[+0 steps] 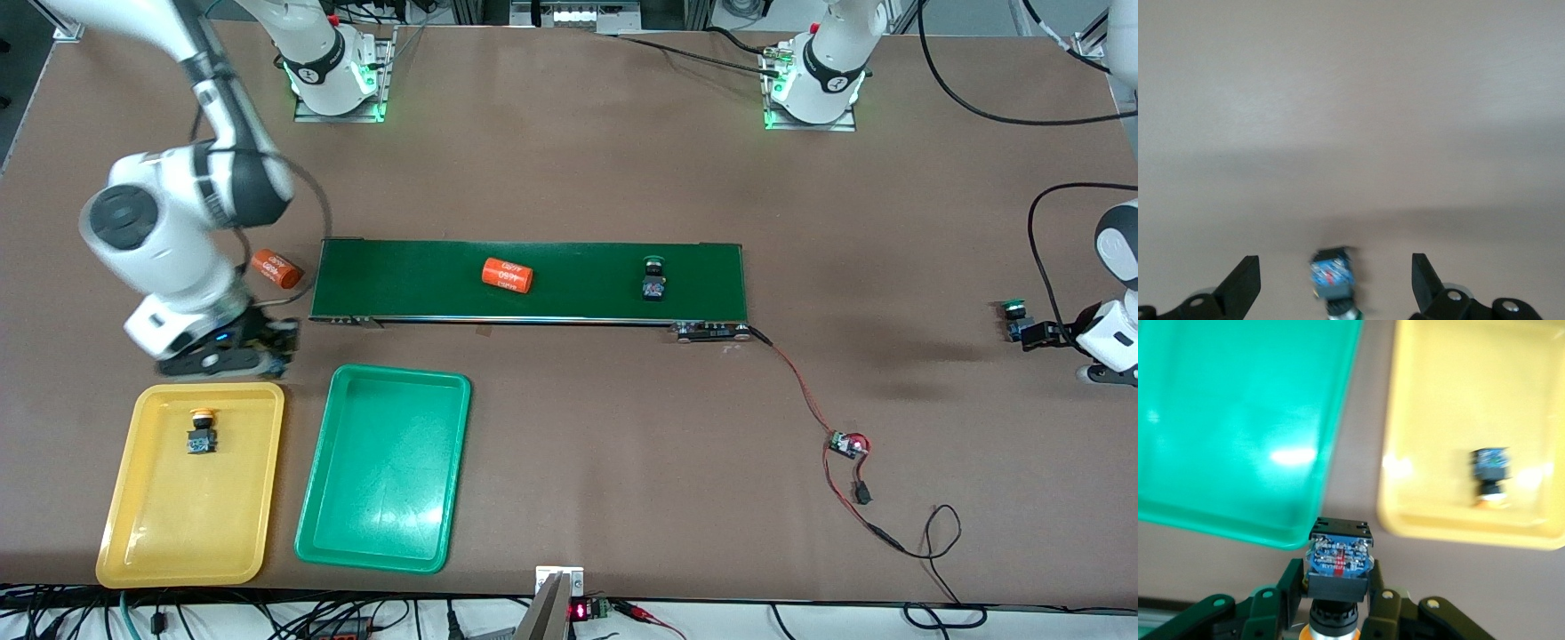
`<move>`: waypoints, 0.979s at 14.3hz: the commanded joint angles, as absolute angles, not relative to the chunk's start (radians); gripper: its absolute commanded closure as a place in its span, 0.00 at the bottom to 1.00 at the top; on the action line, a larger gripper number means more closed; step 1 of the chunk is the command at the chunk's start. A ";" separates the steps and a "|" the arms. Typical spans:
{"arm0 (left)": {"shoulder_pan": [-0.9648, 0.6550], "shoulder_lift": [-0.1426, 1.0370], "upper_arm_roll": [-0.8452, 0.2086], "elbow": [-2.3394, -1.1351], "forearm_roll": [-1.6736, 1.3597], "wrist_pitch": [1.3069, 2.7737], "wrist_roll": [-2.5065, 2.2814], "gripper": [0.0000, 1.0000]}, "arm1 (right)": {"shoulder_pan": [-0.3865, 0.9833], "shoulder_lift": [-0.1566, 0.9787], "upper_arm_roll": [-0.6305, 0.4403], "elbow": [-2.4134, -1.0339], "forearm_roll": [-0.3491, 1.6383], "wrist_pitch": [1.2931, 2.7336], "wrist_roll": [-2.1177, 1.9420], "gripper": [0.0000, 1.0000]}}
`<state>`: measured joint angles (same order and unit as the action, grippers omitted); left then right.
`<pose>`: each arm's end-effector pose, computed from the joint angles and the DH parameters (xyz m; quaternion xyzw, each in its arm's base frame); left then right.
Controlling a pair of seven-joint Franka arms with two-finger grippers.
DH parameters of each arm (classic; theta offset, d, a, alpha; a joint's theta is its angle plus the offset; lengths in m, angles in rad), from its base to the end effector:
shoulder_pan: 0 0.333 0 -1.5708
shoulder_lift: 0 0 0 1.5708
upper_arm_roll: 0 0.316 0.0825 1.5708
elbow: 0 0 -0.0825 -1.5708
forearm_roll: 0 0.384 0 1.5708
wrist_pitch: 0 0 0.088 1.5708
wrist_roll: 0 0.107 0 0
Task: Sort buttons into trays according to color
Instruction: 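Lower the button into the yellow tray and open the right gripper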
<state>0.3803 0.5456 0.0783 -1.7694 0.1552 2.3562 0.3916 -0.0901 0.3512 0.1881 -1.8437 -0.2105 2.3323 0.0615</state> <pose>0.5978 0.2924 0.2588 -0.9965 0.0263 0.0127 0.0778 0.6459 0.0513 0.3537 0.9931 0.0771 0.0766 0.0435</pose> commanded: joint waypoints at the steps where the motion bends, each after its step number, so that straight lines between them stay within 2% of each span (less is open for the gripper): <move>1: 0.422 0.606 0.077 -1.759 0.135 2.407 0.443 0.00 | -0.170 0.506 0.204 -1.679 -0.209 2.329 -0.079 0.82; 6: 0.454 0.607 0.078 -1.830 -0.002 2.413 0.569 0.00 | -0.238 0.695 0.204 -1.562 -0.221 2.491 -0.282 0.82; 9: 0.469 0.633 0.083 -1.829 -0.002 2.416 0.571 0.01 | -0.271 0.748 0.204 -1.531 -0.224 2.546 -0.340 0.82; 11: 0.469 0.656 0.092 -1.830 -0.002 2.440 0.569 0.15 | -0.284 0.778 0.204 -1.517 -0.222 2.556 -0.362 0.82; 13: 0.469 0.672 0.094 -1.829 -0.002 2.450 0.569 0.48 | -0.287 0.796 0.203 -1.519 -0.221 2.589 -0.356 0.76; 14: 0.469 0.672 0.094 -1.829 -0.002 2.450 0.569 0.60 | -0.287 0.799 0.204 -1.520 -0.219 2.592 -0.351 0.65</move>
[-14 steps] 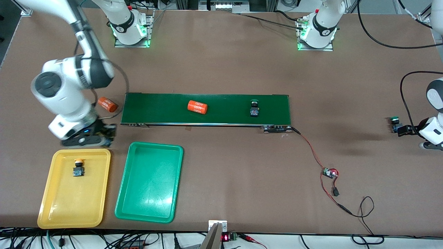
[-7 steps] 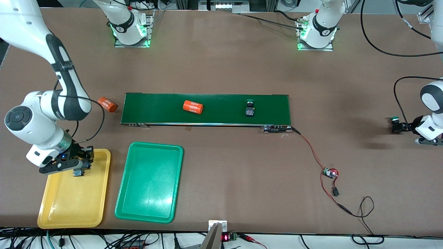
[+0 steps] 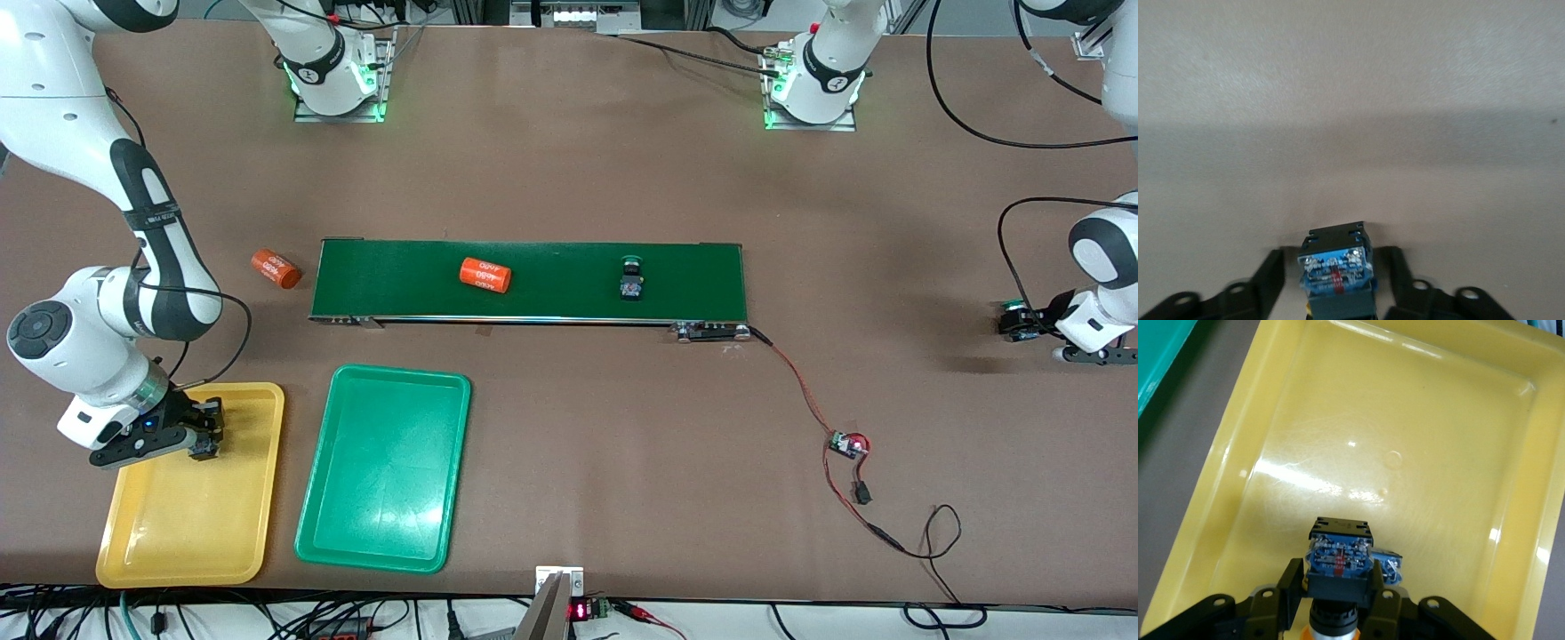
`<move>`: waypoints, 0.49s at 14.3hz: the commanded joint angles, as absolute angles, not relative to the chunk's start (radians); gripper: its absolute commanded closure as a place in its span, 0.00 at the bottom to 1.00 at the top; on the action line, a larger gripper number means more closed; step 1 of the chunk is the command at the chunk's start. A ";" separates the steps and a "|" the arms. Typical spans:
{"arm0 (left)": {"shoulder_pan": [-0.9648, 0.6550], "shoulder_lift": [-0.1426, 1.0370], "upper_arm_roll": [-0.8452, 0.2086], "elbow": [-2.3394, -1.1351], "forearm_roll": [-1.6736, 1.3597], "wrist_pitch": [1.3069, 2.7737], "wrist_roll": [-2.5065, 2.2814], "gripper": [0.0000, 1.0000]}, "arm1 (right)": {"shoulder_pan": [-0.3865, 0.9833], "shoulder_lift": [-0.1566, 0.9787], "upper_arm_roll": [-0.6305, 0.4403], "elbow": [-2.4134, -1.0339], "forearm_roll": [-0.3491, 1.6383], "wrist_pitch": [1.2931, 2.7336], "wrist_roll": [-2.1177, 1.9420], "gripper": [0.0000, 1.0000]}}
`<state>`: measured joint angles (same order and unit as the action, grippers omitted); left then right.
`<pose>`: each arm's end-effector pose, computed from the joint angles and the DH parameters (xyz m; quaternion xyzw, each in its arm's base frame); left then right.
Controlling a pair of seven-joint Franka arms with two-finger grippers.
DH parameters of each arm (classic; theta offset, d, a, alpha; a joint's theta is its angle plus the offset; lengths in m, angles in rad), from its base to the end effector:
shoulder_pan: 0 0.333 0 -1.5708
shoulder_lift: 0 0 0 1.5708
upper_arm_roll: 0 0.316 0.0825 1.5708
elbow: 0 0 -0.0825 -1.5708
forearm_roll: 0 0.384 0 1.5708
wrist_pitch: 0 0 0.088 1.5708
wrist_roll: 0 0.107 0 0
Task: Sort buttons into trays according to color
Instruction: 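Lower the button into the yellow tray and open the right gripper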
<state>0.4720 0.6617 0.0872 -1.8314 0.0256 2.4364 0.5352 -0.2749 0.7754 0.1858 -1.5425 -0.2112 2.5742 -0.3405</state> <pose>0.5432 0.3368 0.1650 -0.9990 0.0064 0.0416 0.0157 0.7260 -0.0858 0.2267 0.9760 0.1698 0.1314 0.0363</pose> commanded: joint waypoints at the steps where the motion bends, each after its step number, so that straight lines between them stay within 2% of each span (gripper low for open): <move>1: 0.466 0.669 0.094 -1.827 0.000 2.448 0.569 0.72 | -0.285 0.799 0.204 -1.523 -0.212 2.592 -0.348 0.43; 2: 0.463 0.658 0.094 -1.824 0.000 2.441 0.571 0.79 | -0.282 0.799 0.204 -1.525 -0.209 2.594 -0.347 0.25; 3: 0.456 0.637 0.094 -1.824 0.002 2.438 0.568 0.80 | -0.281 0.796 0.204 -1.526 -0.206 2.595 -0.344 0.00; 7: 0.394 0.513 0.069 -1.819 0.002 2.301 0.551 0.80 | -0.262 0.727 0.204 -1.572 -0.192 2.586 -0.318 0.00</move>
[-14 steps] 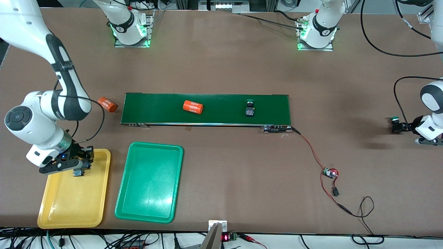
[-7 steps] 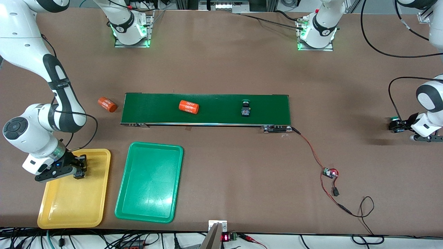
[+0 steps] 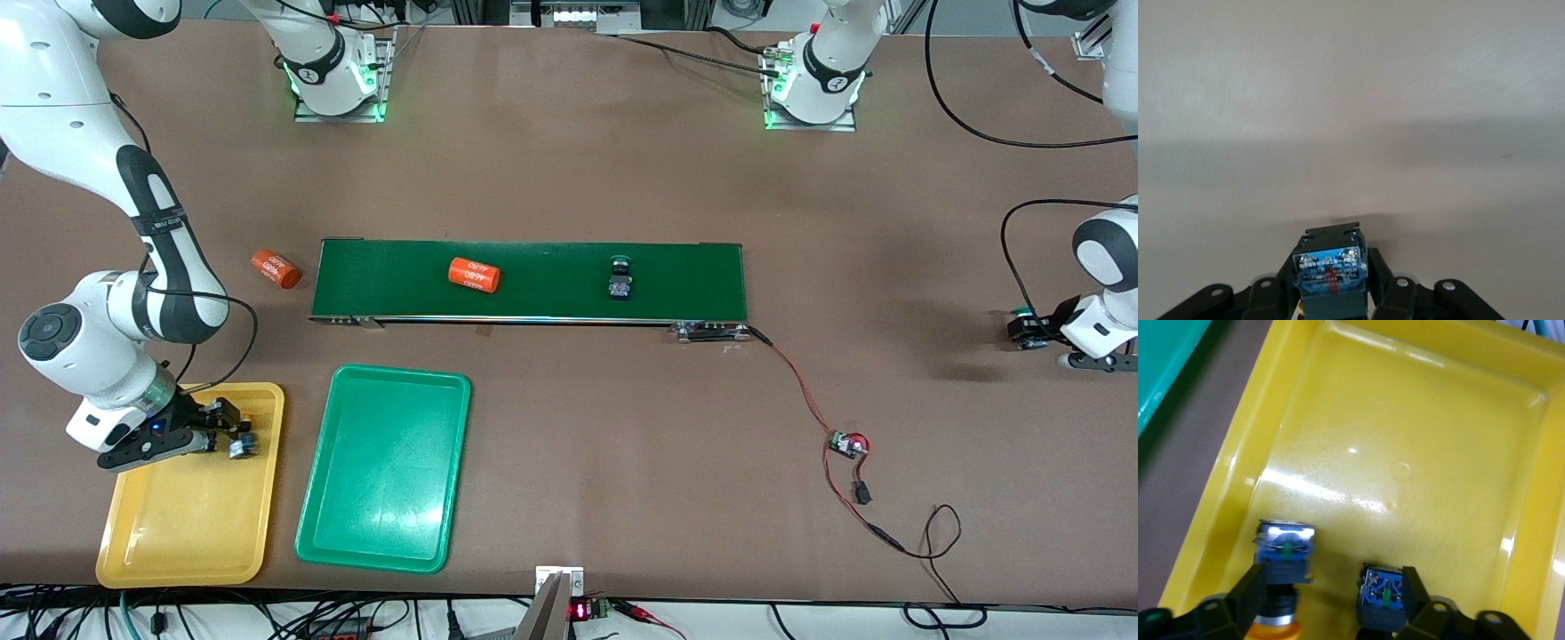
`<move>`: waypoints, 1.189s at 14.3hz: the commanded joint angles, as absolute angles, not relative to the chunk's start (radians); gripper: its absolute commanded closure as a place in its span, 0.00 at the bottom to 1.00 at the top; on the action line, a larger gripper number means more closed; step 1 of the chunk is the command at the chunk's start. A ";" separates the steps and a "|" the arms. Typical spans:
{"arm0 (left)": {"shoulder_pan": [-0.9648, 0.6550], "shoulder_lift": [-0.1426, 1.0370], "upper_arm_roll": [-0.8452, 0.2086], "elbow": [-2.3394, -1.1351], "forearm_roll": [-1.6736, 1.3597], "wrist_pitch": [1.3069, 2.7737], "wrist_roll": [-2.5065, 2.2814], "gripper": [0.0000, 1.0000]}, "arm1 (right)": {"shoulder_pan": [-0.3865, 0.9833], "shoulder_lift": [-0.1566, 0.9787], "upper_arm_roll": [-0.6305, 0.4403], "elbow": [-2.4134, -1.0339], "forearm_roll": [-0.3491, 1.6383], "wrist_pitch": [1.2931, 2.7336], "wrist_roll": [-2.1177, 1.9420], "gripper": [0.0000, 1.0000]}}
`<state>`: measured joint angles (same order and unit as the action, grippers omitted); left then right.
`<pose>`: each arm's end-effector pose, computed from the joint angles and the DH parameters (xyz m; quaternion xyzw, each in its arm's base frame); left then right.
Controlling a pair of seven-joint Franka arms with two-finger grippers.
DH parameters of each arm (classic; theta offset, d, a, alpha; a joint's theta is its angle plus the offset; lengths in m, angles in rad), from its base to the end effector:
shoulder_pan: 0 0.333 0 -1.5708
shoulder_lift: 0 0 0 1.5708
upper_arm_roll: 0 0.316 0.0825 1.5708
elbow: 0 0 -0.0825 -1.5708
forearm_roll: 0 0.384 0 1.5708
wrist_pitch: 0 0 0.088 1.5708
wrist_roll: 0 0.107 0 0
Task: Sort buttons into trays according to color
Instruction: 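Lower the button into the yellow tray and open the right gripper, then return the right gripper to the belt while the left gripper carries a button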
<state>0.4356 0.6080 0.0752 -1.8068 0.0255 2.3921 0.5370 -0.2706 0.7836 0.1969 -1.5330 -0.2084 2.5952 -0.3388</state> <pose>0.5692 0.3155 0.2051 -0.9991 0.0290 0.0243 0.0207 0.7306 -0.0768 0.2284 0.9738 0.1724 0.1445 0.0324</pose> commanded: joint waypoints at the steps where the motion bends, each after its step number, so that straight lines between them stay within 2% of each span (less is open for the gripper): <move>1: 0.376 0.487 0.054 -1.819 0.002 2.260 0.537 0.80 | -0.256 0.694 0.204 -1.607 -0.181 2.585 -0.266 0.00; 5: 0.304 0.397 -0.089 -1.825 0.002 2.096 0.349 0.80 | -0.250 0.522 0.212 -1.823 -0.181 2.556 -0.125 0.00; 7: 0.240 0.374 -0.155 -1.825 0.002 2.048 0.220 0.80 | -0.194 0.445 0.216 -1.839 -0.179 2.399 -0.014 0.00; 9: 0.198 0.370 -0.265 -1.828 0.002 2.042 0.038 0.80 | -0.134 0.373 0.216 -1.845 -0.176 2.288 0.095 0.00; 12: 0.146 0.373 -0.375 -1.832 0.005 2.037 -0.159 0.80 | -0.042 0.304 0.224 -1.847 -0.176 2.163 0.240 0.00; 15: 0.112 0.377 -0.458 -1.894 0.006 2.071 -0.314 0.80 | 0.027 0.243 0.227 -1.931 -0.173 2.148 0.354 0.00; 17: 0.106 0.377 -0.505 -1.954 0.005 2.156 -0.376 0.80 | 0.044 0.204 0.265 -1.977 -0.074 2.152 0.382 0.00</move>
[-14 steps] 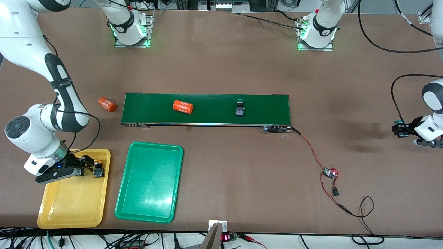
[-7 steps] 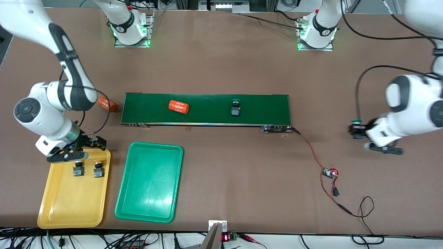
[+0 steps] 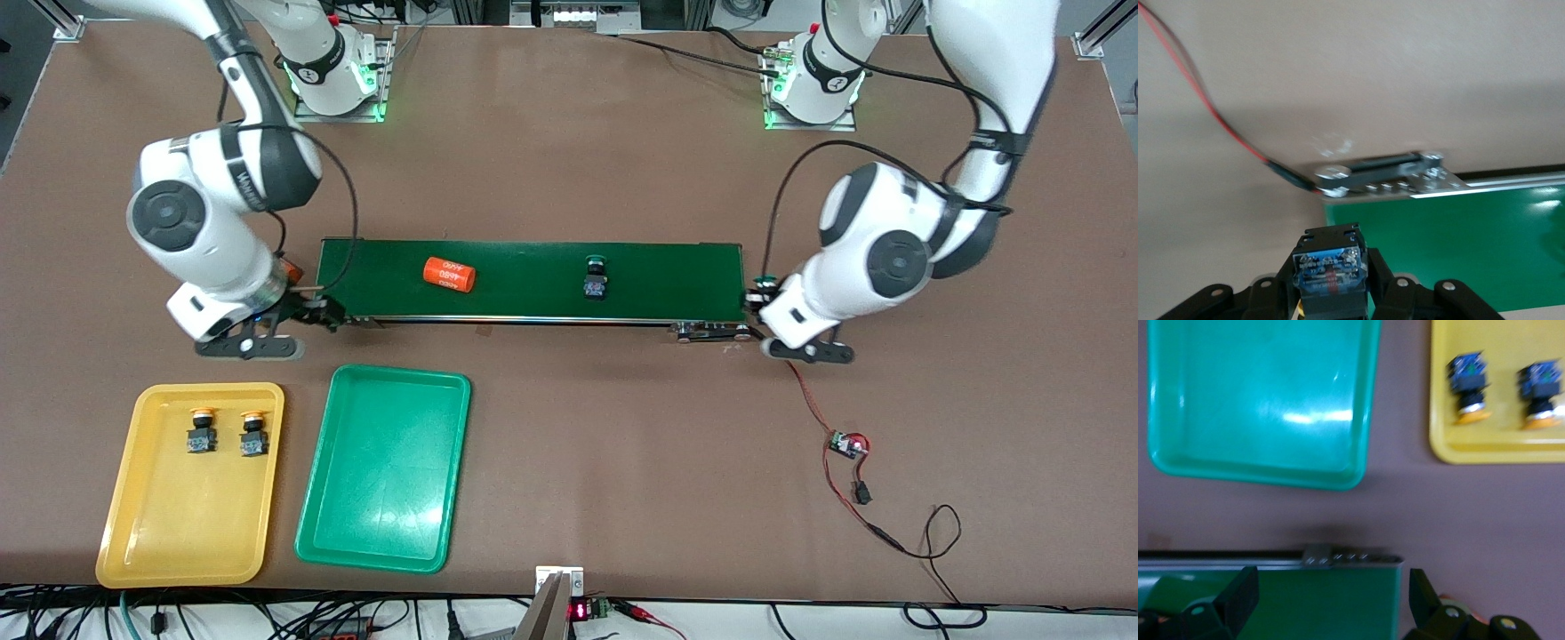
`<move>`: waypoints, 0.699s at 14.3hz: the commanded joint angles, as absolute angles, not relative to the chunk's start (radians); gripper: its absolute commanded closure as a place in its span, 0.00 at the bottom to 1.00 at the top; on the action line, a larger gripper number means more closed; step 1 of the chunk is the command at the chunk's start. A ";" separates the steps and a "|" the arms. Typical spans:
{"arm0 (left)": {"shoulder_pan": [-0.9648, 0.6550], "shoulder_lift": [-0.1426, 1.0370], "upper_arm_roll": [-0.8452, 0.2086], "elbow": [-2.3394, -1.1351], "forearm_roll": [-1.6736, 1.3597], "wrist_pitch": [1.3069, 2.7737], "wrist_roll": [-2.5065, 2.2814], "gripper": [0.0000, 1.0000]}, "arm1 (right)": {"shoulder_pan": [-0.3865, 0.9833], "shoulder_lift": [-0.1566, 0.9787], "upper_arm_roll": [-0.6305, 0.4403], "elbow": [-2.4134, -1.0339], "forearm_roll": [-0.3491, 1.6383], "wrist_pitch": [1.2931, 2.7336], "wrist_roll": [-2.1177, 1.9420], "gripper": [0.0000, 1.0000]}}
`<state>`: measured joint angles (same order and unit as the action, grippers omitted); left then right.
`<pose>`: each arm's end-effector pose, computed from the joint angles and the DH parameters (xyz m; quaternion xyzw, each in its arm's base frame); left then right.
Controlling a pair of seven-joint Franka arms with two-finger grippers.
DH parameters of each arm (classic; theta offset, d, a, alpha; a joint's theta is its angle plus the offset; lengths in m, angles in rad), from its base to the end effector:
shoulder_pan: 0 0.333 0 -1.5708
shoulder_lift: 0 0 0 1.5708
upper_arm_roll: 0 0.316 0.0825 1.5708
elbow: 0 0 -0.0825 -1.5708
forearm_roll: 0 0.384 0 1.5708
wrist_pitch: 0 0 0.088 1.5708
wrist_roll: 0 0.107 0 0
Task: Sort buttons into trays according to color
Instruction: 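Return the right gripper to the belt while the left gripper carries a button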
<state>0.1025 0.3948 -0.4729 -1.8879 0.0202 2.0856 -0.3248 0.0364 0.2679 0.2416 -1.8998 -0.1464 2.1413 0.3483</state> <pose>0.5734 -0.2059 0.3067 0.9936 -0.0195 -0.0995 0.0496 0.5924 0.1553 0.3635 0.9995 0.0011 0.0012 0.0306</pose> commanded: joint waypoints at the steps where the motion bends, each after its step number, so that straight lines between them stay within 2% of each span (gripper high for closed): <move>1: 0.101 0.377 -0.517 -1.989 0.005 2.201 -0.397 0.80 | 0.051 0.198 0.276 -1.979 -0.065 2.142 0.387 0.00; 4: 0.087 0.376 -0.535 -2.077 0.005 2.321 -0.442 0.80 | 0.048 0.158 0.322 -2.023 -0.063 2.137 0.423 0.00; 6: 0.074 0.382 -0.540 -2.085 0.006 2.335 -0.457 0.80 | 0.048 0.143 0.368 -2.049 -0.064 2.137 0.516 0.00; 7: 0.072 0.387 -0.540 -2.091 0.008 2.342 -0.463 0.75 | 0.051 0.143 0.391 -2.060 -0.064 2.137 0.556 0.00; 8: 0.072 0.387 -0.541 -2.101 0.009 2.358 -0.469 0.65 | 0.051 0.144 0.412 -2.071 -0.064 2.146 0.574 0.00; 10: 0.071 0.387 -0.541 -2.103 0.009 2.361 -0.472 0.00 | 0.066 0.150 0.433 -2.077 -0.064 2.164 0.615 0.00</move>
